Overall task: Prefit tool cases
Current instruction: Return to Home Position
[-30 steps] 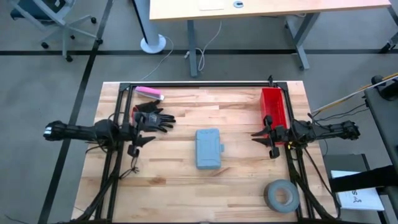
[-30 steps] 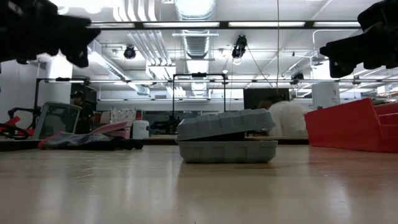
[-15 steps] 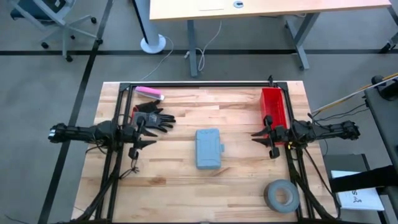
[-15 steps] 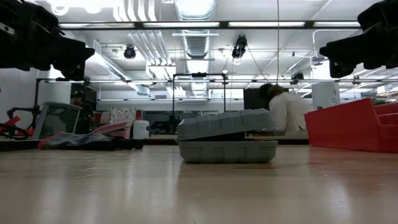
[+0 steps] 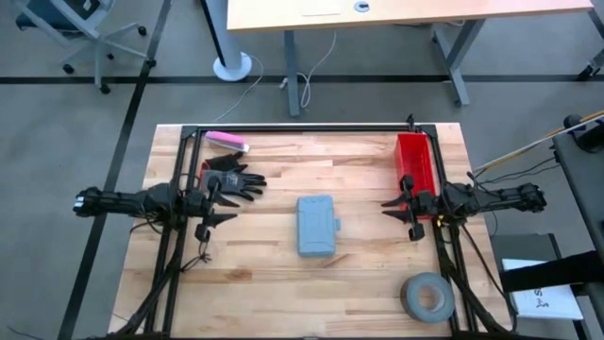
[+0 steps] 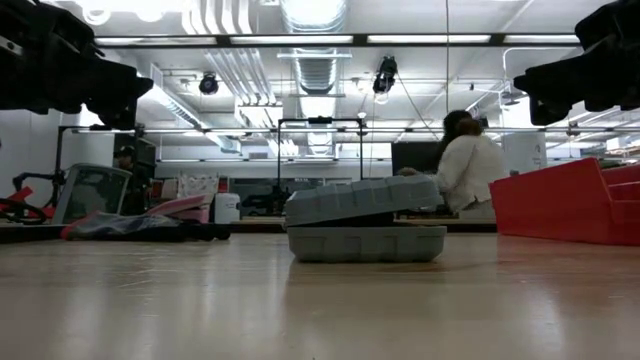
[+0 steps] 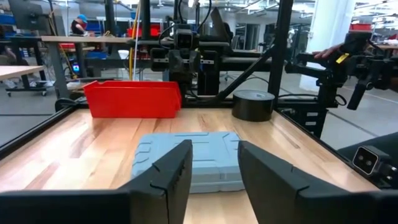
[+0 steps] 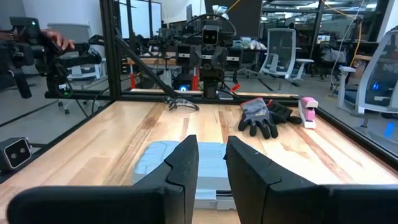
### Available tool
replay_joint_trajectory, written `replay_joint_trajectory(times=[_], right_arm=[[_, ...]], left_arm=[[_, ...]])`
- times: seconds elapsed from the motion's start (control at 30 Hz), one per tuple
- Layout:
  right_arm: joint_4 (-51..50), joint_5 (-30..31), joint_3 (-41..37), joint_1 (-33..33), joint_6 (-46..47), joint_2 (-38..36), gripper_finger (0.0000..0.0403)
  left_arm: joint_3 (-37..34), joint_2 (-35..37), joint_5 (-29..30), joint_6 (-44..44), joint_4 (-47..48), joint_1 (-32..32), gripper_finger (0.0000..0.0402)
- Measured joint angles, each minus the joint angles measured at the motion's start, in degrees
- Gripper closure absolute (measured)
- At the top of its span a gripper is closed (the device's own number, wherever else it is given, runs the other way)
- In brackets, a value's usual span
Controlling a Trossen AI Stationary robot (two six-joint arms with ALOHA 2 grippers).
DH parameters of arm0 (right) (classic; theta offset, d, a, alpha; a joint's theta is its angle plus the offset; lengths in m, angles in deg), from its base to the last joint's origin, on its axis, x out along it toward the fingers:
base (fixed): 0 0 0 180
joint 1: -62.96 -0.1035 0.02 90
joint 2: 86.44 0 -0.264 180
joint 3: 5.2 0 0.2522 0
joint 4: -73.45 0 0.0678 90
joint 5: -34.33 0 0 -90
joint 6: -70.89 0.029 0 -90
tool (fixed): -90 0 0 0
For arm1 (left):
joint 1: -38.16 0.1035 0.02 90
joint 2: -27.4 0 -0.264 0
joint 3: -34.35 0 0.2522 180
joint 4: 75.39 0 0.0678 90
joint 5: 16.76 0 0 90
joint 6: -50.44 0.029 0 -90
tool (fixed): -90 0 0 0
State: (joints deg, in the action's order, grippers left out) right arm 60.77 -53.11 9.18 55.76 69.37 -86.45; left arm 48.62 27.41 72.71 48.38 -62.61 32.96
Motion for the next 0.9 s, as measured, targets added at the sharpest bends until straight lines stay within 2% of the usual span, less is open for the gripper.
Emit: replay_joint_trajectory(times=[0.43, 0.9], right_arm=[[-0.17, -0.07, -0.02, 0.00, -0.01, -0.03, 0.0359], [-0.14, -0.04, -0.02, 0.00, 0.00, 0.00, 0.0334]], left_arm=[[0.00, 0.00, 0.02, 0.02, 0.06, -0.01, 0.0256], [1.20, -2.83, 0.07, 0.02, -0.32, -0.01, 0.0278]])
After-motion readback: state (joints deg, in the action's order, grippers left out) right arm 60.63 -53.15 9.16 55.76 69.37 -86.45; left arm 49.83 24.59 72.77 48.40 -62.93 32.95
